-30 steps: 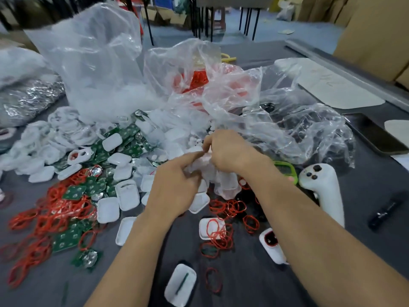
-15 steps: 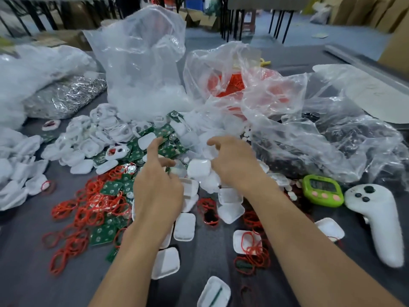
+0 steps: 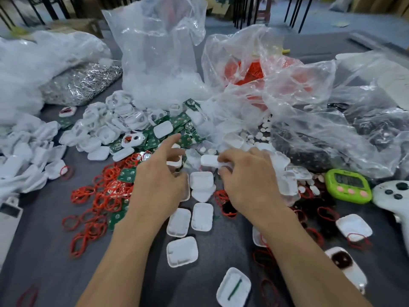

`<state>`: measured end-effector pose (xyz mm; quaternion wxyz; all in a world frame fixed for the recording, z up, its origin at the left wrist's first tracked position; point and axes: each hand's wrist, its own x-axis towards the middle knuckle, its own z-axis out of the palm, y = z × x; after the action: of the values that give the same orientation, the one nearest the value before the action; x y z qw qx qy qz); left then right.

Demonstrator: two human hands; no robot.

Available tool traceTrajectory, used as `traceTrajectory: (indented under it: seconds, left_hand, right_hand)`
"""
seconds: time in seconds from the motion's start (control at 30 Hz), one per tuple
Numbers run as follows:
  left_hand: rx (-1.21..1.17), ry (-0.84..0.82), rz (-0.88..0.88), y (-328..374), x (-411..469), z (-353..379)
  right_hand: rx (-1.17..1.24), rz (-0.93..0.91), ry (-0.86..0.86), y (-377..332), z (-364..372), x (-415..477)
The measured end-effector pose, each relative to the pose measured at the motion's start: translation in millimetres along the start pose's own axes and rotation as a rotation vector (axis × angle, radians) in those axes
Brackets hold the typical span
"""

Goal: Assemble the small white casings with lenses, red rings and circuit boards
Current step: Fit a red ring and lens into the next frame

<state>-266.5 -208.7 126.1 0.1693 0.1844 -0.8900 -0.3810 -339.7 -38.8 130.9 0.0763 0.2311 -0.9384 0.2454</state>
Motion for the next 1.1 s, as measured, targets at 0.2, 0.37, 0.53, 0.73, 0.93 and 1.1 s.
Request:
traceTrajectory:
  seconds: [0.2, 0.37, 0.53, 0.73, 0.93, 1.1]
  left_hand:
    - [-0.052, 0.059, -0.007, -2.1, -0.3, 4.1]
    - [-0.177, 0.271, -0.031, -2.9, 6.0, -0.3]
    - [0.278, 0.02, 0.006, -13.4, 9.4, 2.9]
    - [-0.011, 0.102, -0.049, -8.1, 10.0, -2.4]
    - [-0.043, 0.14, -0.054, -6.7, 8.4, -8.9]
    - [-0.002, -0.012, -0.036, -9.7, 10.9, -2.9]
  right_hand:
    - [0.027, 0.028, 0.164, 8.4, 4.7, -5.0]
    - [0.161, -0.062, -0.011, 0.5, 5.4, -12.1]
    - [0.076, -0.053, 0.067, 2.8, 8.9, -12.7]
    - [0.19, -0.014, 0.105, 7.5, 8.0, -9.2]
    - [0.231, 0.02, 0.044, -6.6, 3.1, 11.4]
    - [0.165, -0.074, -0.239, -47.2, 12.9, 84.4]
